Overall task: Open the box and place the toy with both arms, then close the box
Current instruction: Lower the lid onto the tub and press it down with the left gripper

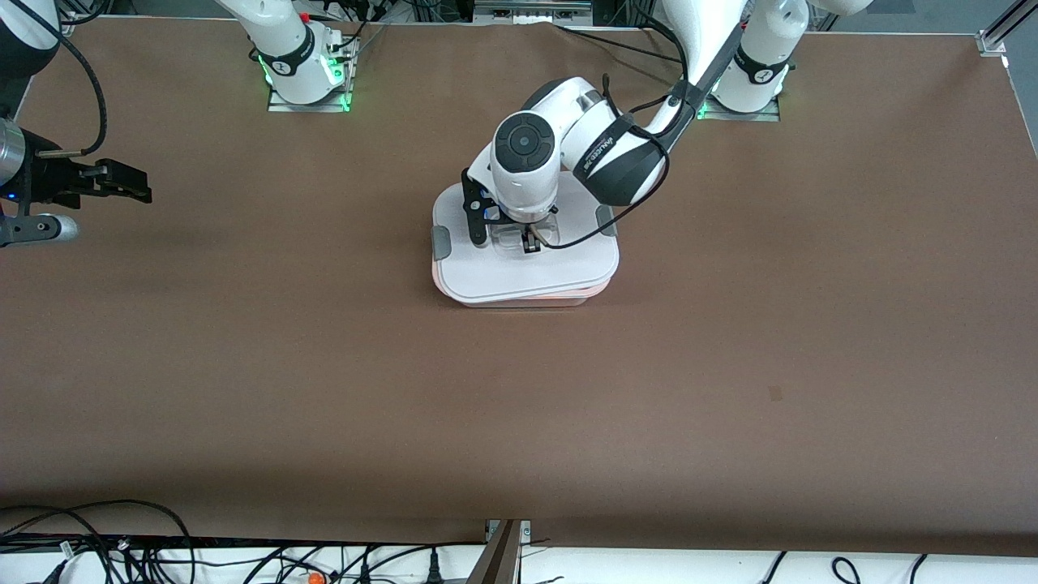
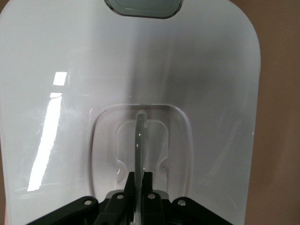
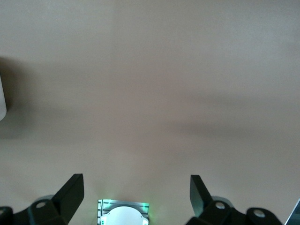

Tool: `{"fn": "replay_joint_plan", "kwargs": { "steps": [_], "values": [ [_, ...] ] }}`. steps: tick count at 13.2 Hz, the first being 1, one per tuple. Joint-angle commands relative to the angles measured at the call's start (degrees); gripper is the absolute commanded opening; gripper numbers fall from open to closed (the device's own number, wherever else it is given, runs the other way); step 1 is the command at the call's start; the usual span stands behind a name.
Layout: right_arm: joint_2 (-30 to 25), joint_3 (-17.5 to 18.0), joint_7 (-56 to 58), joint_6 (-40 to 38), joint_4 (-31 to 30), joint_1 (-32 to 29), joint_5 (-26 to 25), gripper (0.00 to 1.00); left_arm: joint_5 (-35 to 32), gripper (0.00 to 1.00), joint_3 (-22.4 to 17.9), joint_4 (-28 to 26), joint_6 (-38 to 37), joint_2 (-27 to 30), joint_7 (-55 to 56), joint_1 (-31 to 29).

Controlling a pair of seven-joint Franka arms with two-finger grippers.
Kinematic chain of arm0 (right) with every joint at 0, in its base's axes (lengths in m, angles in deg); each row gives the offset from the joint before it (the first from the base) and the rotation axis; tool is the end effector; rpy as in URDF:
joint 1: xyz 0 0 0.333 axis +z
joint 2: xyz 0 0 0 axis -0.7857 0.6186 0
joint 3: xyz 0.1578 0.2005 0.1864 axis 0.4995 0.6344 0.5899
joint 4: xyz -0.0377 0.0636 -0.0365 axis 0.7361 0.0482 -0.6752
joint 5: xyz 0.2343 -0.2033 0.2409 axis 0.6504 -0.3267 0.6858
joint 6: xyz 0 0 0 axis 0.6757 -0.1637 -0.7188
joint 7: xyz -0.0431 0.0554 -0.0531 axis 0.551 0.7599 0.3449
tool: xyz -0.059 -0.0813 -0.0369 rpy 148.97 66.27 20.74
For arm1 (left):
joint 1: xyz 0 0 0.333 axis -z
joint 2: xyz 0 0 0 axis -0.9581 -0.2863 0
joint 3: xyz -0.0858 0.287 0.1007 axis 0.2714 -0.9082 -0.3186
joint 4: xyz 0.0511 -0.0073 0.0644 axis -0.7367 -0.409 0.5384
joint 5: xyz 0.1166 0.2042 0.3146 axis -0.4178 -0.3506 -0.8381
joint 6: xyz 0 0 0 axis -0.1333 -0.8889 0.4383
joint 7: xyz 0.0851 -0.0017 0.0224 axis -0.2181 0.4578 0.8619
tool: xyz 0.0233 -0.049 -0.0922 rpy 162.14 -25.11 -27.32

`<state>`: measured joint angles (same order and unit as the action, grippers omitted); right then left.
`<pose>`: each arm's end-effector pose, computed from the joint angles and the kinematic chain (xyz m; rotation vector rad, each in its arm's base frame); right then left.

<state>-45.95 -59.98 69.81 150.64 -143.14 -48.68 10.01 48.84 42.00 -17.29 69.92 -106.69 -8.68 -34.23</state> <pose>0.5770 -0.0051 0.5780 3.0747 0.1812 -0.3175 0.4971 -0.5046 0.3464 2.3207 -1.9344 -0.1910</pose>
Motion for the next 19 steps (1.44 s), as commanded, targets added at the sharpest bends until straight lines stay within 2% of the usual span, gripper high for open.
{"fn": "replay_joint_plan", "kwargs": {
  "steps": [1,12,19],
  "values": [
    [-0.52,-0.45,0.67,2.22,-0.37,0.50,0.34,1.00,1.30,0.00,-0.88,3.27,-0.16,-2.00,-2.31,1.56],
    [0.10,-0.45,-0.03,2.22,-0.28,0.42,0.34,1.00,0.77,0.00,-1.50,4.33,-0.25,-2.17,-10.13,1.04],
    [0.10,-0.45,0.06,2.22,-0.20,0.42,0.42,1.00,0.60,0.00,-1.76,4.33,-0.25,-3.23,-10.05,1.04]
  ]
}}
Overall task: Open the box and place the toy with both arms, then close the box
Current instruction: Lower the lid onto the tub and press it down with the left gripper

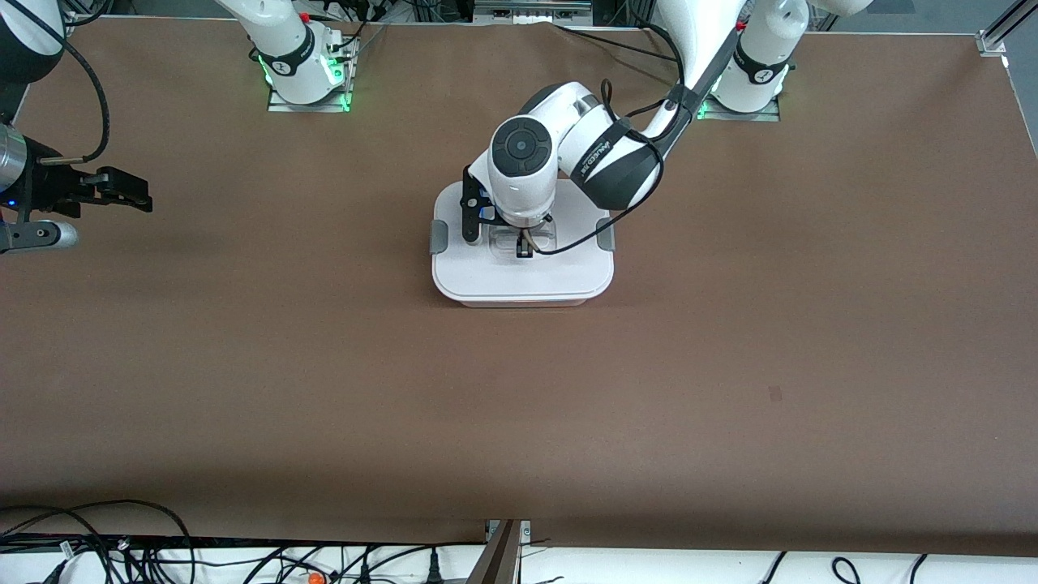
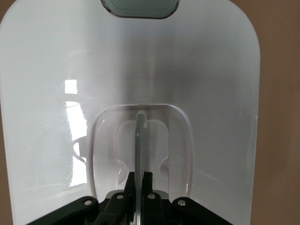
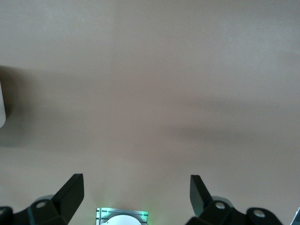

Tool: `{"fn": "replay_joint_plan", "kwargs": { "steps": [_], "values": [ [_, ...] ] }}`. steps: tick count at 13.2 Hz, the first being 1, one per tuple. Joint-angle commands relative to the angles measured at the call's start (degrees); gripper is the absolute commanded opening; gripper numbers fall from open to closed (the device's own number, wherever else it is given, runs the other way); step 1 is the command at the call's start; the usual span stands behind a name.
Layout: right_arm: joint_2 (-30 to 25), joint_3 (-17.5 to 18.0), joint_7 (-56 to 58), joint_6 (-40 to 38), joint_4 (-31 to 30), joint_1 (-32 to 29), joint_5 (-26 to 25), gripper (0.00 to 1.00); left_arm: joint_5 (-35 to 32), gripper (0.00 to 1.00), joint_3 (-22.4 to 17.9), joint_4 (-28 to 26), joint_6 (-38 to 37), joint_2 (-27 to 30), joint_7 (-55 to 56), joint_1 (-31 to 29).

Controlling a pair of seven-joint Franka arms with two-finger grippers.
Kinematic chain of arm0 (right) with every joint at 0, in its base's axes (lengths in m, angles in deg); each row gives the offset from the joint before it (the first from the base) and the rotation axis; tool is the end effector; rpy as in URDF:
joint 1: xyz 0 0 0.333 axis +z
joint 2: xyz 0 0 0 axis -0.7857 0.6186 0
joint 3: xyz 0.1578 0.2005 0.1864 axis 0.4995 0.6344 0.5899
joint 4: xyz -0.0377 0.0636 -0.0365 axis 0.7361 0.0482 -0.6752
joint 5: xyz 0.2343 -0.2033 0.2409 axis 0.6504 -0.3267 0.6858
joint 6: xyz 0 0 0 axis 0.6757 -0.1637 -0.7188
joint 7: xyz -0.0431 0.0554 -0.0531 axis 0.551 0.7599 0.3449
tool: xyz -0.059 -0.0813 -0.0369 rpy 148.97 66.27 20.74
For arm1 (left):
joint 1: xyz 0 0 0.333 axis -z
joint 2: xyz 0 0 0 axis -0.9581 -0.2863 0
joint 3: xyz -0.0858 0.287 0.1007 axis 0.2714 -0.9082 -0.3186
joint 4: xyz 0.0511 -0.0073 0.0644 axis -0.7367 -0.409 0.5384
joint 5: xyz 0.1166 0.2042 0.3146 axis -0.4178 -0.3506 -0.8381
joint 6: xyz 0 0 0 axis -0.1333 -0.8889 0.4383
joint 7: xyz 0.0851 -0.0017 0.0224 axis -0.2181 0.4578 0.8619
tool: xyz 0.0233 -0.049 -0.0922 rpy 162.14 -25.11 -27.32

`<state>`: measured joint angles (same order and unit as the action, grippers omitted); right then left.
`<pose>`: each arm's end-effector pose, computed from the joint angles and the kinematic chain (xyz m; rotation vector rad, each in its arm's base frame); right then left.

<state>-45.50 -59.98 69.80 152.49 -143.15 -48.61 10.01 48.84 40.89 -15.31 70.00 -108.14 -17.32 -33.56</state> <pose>0.5828 -0.0041 0.5755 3.0760 0.1847 -0.2800 0.5050 -0.5070 0.3436 2.1759 -2.0973 -0.1621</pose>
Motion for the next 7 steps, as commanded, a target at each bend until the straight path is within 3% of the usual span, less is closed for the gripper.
{"fn": "replay_joint_plan", "kwargs": {
  "steps": [1,7],
  "values": [
    [-0.35,-0.44,-0.03,0.37,-0.27,0.34,0.34,1.00,0.59,0.00,-0.66,2.35,-0.34,-1.70,-1.24,0.45],
    [-0.35,-0.35,-0.03,0.37,-0.19,0.43,0.69,1.00,0.51,0.00,-0.57,2.35,-0.43,-1.26,-1.33,0.89]
  ]
}}
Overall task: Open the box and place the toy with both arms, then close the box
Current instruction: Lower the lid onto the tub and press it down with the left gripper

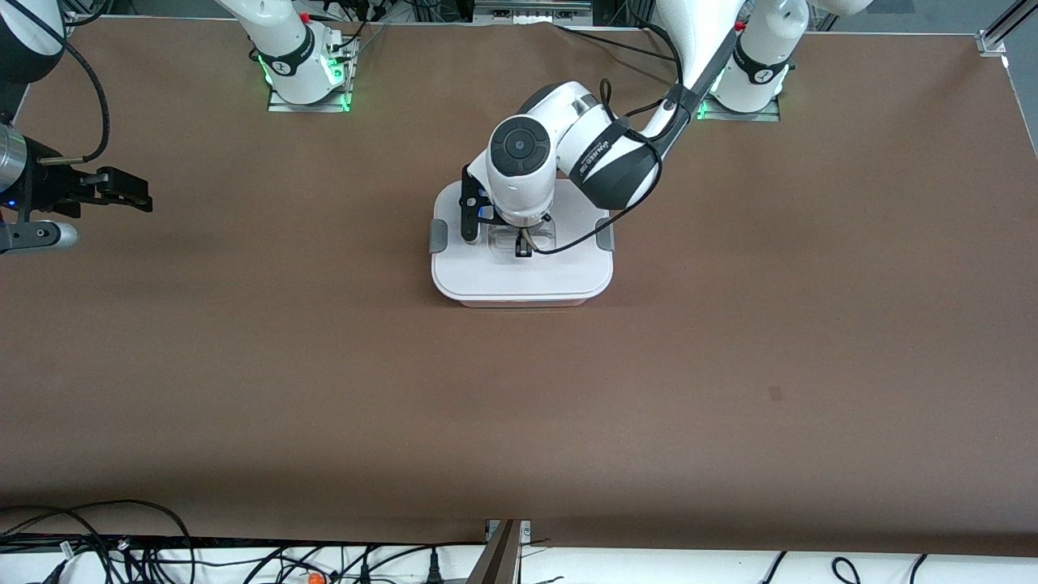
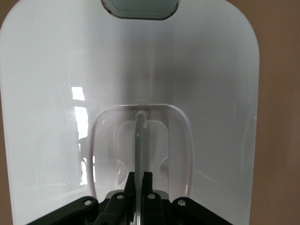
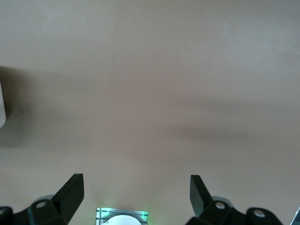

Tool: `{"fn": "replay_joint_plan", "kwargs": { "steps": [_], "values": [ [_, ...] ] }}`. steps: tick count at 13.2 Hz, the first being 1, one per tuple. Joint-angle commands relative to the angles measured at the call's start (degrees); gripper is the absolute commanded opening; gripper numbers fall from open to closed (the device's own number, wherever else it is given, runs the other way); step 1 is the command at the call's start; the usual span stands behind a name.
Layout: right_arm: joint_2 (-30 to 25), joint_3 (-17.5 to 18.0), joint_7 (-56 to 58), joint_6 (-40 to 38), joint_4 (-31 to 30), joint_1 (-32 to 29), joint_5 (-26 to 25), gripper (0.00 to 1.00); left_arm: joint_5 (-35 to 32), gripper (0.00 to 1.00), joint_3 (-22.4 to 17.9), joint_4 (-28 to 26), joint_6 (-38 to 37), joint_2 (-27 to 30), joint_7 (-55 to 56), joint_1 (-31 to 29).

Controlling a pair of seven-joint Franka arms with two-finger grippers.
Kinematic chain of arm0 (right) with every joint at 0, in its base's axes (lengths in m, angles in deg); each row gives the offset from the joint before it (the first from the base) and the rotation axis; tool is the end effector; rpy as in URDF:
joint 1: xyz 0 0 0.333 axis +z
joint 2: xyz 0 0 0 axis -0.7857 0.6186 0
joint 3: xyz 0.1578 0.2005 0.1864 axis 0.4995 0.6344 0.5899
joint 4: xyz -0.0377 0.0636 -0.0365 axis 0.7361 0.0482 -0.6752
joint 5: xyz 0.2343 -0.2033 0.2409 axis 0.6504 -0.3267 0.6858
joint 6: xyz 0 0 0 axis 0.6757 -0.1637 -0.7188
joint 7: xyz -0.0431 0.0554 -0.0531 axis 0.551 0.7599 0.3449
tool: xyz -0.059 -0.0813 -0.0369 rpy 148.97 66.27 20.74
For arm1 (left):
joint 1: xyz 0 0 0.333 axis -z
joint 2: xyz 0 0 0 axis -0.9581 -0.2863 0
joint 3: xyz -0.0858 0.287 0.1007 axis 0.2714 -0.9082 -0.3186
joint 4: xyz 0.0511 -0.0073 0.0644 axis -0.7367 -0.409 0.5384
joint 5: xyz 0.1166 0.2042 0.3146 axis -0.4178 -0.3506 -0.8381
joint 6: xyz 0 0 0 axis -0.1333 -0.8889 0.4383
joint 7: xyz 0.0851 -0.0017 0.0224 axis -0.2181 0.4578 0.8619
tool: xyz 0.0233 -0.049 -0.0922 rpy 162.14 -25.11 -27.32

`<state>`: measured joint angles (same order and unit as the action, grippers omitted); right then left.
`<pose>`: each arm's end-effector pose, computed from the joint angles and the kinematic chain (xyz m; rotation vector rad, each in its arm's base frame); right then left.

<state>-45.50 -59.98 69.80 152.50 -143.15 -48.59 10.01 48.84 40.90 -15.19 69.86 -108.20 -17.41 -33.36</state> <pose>0.5828 -0.0039 0.5755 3.0760 0.1852 -0.2797 0.5033 -0.5089 0.3437 2.1702 -2.1029 -0.1643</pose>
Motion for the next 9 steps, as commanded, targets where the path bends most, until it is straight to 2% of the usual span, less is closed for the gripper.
{"fn": "replay_joint_plan", "kwargs": {
  "steps": [1,2,3,4,9],
  "values": [
    [-0.35,-0.35,-0.02,0.36,-0.27,0.41,0.60,1.00,0.51,0.00,-0.57,2.23,-0.28,-1.28,-1.23,0.69],
    [-0.35,-0.35,0.15,0.36,-0.28,0.32,0.51,1.00,0.51,0.00,-0.57,2.14,-0.28,-1.46,-1.15,0.69],
    [-0.35,-0.35,0.24,0.45,-0.28,0.32,0.60,1.00,0.51,0.35,-0.57,2.14,-0.19,-1.63,-1.23,0.43],
    [-0.26,-0.35,0.42,0.45,-0.19,0.32,0.43,1.00,0.94,0.99,-0.49,2.05,-0.10,-1.63,-1.23,0.17],
    [-0.35,-0.26,-0.02,0.45,-0.28,0.41,0.69,1.00,1.56,1.00,-0.49,2.40,-0.72,-0.24,-0.62,-0.97]
  ]
}}
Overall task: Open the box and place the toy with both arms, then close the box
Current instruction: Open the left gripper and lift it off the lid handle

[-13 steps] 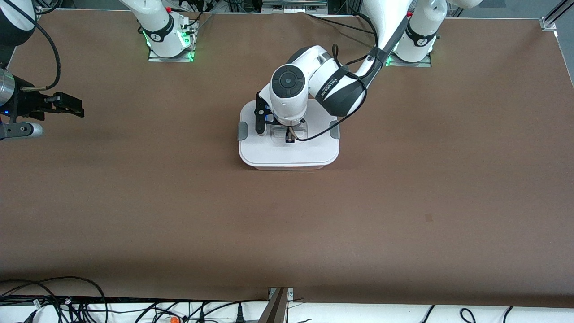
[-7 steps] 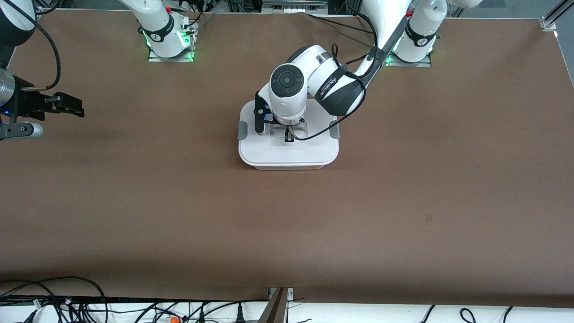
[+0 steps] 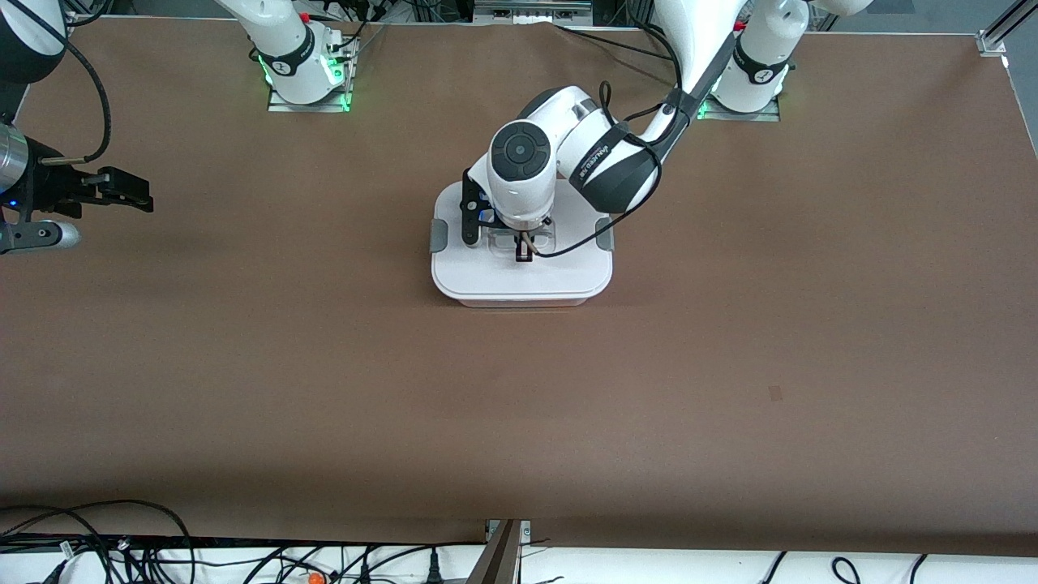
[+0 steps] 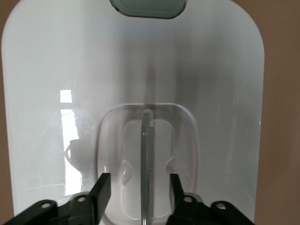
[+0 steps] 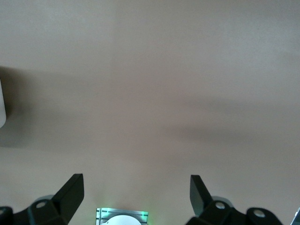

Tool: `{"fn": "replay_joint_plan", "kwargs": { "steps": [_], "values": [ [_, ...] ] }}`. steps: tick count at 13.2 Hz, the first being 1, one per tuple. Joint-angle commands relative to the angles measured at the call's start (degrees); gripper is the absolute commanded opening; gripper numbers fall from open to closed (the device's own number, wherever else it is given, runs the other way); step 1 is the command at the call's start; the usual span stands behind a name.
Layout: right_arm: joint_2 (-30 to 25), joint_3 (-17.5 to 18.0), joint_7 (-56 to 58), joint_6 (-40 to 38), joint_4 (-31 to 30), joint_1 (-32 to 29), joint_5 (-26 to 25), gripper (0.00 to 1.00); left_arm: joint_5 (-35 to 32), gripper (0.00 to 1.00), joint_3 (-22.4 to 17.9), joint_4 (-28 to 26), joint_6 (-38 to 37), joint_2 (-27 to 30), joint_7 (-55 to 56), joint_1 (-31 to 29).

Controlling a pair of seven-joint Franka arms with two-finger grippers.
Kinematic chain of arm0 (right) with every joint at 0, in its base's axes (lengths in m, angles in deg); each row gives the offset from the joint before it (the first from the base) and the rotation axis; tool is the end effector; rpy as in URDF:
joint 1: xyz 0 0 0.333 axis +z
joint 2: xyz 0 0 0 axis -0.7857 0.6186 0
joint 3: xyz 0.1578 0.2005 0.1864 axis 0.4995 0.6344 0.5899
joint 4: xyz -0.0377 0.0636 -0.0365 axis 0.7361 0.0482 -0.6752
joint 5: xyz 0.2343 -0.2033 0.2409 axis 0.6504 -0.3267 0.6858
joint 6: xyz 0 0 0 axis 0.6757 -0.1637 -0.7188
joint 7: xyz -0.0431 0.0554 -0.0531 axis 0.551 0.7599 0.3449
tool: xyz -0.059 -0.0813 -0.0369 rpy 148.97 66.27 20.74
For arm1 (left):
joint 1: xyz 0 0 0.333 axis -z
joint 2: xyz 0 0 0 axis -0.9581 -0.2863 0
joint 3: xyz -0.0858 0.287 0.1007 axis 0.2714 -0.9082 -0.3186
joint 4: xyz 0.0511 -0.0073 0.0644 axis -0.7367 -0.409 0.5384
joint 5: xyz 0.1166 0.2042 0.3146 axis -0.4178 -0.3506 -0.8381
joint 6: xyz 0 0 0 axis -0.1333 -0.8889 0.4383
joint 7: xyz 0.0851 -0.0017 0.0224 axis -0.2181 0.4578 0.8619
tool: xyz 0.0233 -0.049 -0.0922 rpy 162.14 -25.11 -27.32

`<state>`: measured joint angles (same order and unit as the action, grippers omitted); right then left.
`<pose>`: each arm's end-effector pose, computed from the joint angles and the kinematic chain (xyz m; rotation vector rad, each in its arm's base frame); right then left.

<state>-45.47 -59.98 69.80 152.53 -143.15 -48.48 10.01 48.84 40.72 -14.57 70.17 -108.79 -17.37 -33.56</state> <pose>0.5830 -0.0028 0.5753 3.0756 0.1882 -0.2796 0.5086 -0.5076 0.3416 2.1791 -2.0953 -0.1551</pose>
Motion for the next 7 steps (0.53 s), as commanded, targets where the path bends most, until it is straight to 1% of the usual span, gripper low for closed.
{"fn": "replay_joint_plan", "kwargs": {
  "steps": [1,2,3,4,7],
  "values": [
    [-0.30,-0.27,-0.11,0.42,-0.27,0.30,0.69,1.00,1.56,1.00,0.04,1.78,-1.12,1.49,-0.13,-1.39],
    [-0.30,-0.27,-0.02,0.42,-0.27,0.30,0.69,1.00,1.65,1.00,0.05,1.70,-1.64,2.89,1.09,-2.01],
    [-0.30,-0.27,-0.02,0.42,-0.27,0.30,0.78,1.00,2.52,1.00,0.05,1.70,-3.91,4.13,2.93,-2.53],
    [-0.30,-0.27,-0.02,0.42,-0.27,0.30,0.78,1.00,3.57,1.00,-0.30,1.70,-6.19,5.62,6.08,-3.24],
    [-0.30,-0.27,0.24,0.42,-0.27,0.30,0.51,1.00,3.15,1.00,-0.48,1.43,-13.57,10.54,18.29,-6.13]
  ]
}}
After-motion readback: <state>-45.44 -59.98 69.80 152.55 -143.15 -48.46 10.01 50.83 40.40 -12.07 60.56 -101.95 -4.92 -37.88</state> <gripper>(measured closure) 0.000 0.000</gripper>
